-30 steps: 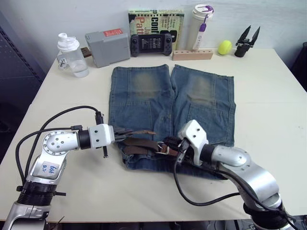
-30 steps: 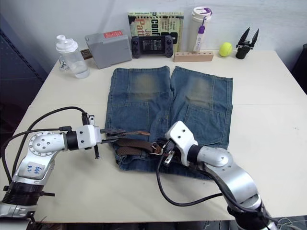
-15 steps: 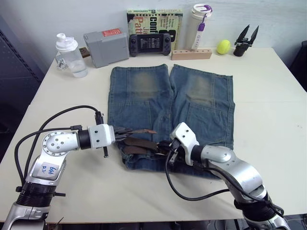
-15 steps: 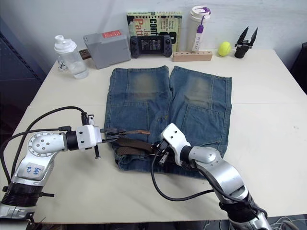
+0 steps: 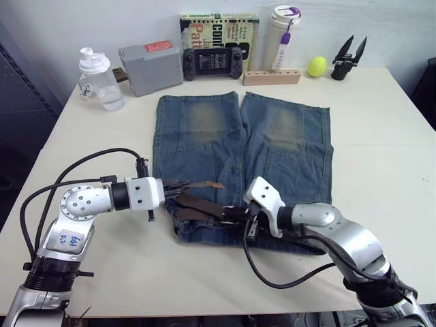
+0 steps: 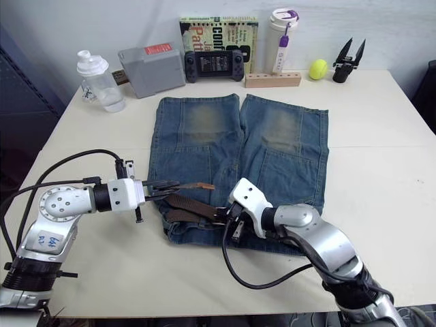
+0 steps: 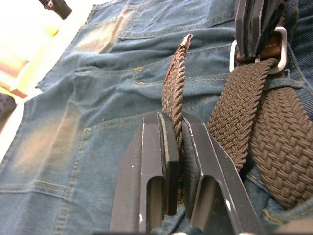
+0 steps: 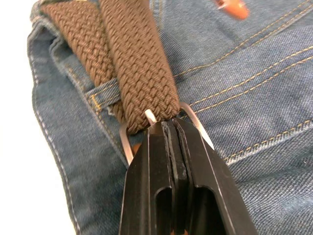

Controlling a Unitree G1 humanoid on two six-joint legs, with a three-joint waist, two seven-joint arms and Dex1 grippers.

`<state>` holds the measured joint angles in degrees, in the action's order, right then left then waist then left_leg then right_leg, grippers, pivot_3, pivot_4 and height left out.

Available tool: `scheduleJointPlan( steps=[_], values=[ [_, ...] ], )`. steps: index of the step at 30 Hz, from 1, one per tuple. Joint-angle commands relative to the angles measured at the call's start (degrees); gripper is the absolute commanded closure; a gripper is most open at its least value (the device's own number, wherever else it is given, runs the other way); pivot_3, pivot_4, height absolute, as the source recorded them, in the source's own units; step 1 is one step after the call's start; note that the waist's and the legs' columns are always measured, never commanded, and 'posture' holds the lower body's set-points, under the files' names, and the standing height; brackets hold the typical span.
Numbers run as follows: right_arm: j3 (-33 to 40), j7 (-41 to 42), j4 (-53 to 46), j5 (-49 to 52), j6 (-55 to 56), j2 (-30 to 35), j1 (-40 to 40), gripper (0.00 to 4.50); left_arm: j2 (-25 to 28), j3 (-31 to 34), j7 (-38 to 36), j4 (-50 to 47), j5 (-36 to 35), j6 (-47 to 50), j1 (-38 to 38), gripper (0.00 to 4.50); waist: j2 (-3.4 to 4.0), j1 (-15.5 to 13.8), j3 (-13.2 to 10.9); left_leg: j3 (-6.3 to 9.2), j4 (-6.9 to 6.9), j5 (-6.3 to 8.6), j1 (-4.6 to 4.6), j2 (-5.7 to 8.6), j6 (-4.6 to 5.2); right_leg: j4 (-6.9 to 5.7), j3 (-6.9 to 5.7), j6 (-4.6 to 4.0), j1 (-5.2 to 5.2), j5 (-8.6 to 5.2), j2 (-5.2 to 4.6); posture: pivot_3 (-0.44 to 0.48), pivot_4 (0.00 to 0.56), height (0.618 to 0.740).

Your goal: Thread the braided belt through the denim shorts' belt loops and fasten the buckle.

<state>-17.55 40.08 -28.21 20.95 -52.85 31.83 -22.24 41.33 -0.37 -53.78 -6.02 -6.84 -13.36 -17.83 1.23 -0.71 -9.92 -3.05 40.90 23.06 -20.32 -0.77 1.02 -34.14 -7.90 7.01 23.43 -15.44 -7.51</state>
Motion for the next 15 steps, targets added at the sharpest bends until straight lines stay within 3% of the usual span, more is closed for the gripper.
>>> scheduleJointPlan(
  steps=[1,15],
  values=[
    [-0.49,2.44,3.95,-0.37,0.39,1.9,-1.47,4.42,0.09,0.44,0.82,-0.97,0.11,-1.06,-0.53,4.5,0.0,-0.04,0.0,-0.02,0.0,0.0,0.0,0.0,0.0,0.0,0.01,0.0,0.0,0.0,0.0,0.0,0.15,0.726],
    [1.5,5.92,3.01,2.59,0.0,3.42,-4.2,4.42,0.05,0.27,1.76,-1.64,0.53,-1.82,-0.69,4.5,-0.01,-0.4,0.0,-0.03,0.03,0.0,-0.02,0.01,0.0,-0.02,0.01,0.0,0.01,0.0,-0.02,0.0,0.15,0.726]
  ],
)
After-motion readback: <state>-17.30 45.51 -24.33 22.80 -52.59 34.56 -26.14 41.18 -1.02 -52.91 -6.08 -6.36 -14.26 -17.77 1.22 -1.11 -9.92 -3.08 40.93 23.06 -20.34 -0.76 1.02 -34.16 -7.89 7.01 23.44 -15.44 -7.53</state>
